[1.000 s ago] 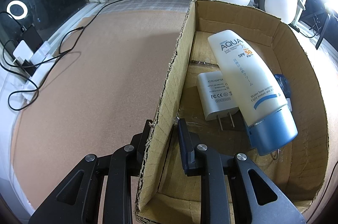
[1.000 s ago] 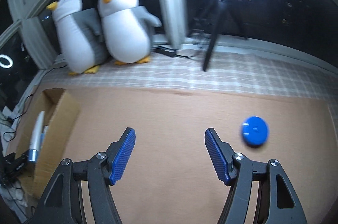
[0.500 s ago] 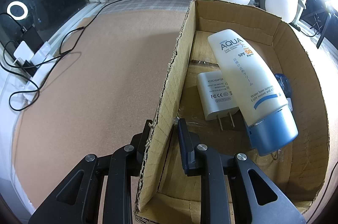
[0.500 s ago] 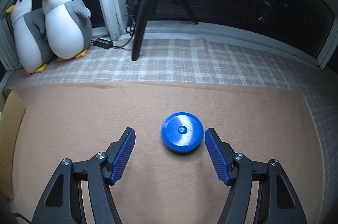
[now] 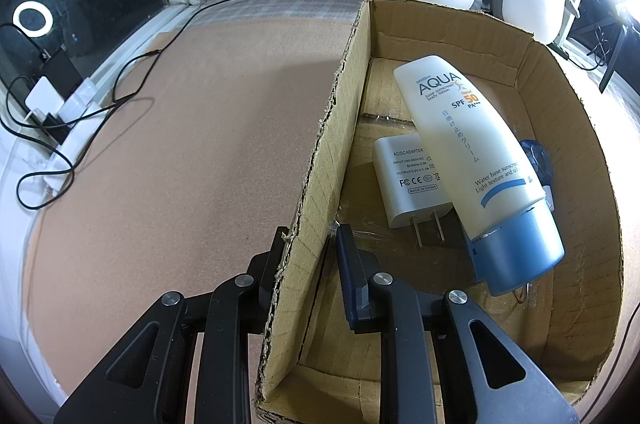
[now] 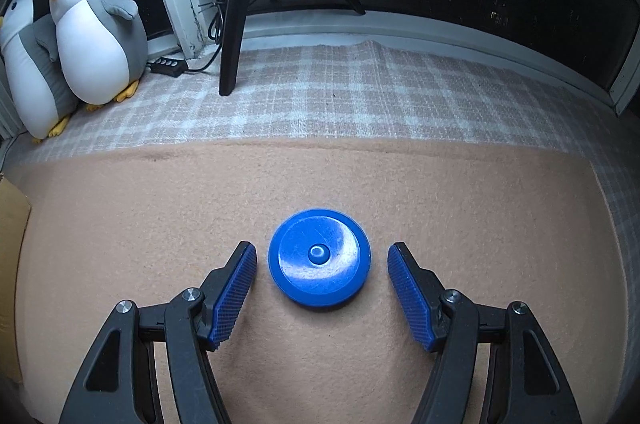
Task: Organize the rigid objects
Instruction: 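Move the right gripper back to the blue round cap, then grasp the blue round cap with the right gripper, then carry the blue cap into the box and open the right gripper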
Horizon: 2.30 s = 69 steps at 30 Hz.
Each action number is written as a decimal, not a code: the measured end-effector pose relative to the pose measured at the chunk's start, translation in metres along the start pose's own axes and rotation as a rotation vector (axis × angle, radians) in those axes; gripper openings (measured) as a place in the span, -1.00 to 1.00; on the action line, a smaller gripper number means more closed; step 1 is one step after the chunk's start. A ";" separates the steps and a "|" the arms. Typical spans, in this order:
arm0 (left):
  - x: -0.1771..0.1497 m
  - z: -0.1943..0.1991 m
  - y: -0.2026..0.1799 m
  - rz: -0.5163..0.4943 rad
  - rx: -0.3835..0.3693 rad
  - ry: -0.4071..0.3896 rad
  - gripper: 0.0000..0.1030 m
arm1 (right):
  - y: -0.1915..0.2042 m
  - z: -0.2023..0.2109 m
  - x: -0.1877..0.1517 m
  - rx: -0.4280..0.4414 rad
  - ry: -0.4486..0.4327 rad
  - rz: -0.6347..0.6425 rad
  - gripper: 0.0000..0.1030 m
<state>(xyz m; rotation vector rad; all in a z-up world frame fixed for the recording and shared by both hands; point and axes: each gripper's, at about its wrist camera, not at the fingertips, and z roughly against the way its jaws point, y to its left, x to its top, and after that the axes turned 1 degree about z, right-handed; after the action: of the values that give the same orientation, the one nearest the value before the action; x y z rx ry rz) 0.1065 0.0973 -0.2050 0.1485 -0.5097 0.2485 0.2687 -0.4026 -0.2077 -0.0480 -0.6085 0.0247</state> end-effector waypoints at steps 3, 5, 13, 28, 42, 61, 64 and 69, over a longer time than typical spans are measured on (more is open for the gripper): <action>0.000 0.000 -0.001 0.000 0.000 0.000 -0.60 | 0.001 0.000 -0.002 -0.003 -0.001 0.006 0.23; 0.000 0.000 0.000 0.001 0.000 0.000 -0.60 | 0.001 0.001 -0.002 -0.006 -0.001 0.008 0.18; 0.000 0.000 0.000 0.000 0.000 0.000 -0.61 | -0.001 0.001 0.001 -0.009 -0.001 0.021 -0.11; -0.001 -0.001 0.000 0.006 -0.004 -0.001 -0.61 | 0.050 0.054 -0.004 0.109 -0.084 0.040 -0.11; -0.001 -0.001 0.000 0.015 -0.015 -0.005 -0.61 | 0.190 0.118 -0.003 0.323 -0.138 0.246 -0.11; 0.000 -0.003 0.001 0.030 -0.026 -0.010 -0.61 | 0.331 0.128 -0.023 0.454 -0.121 0.484 -0.11; 0.000 -0.003 0.001 0.031 -0.027 -0.009 -0.61 | 0.342 0.123 -0.025 0.449 -0.111 0.499 -0.11; 0.000 -0.003 0.000 0.034 -0.031 -0.007 -0.61 | 0.357 0.115 -0.029 0.448 -0.088 0.522 -0.10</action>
<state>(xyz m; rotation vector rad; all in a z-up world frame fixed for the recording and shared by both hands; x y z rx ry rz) 0.1082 0.0983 -0.2073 0.1110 -0.5231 0.2734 0.1758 -0.0432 -0.1484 0.2310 -0.6527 0.6700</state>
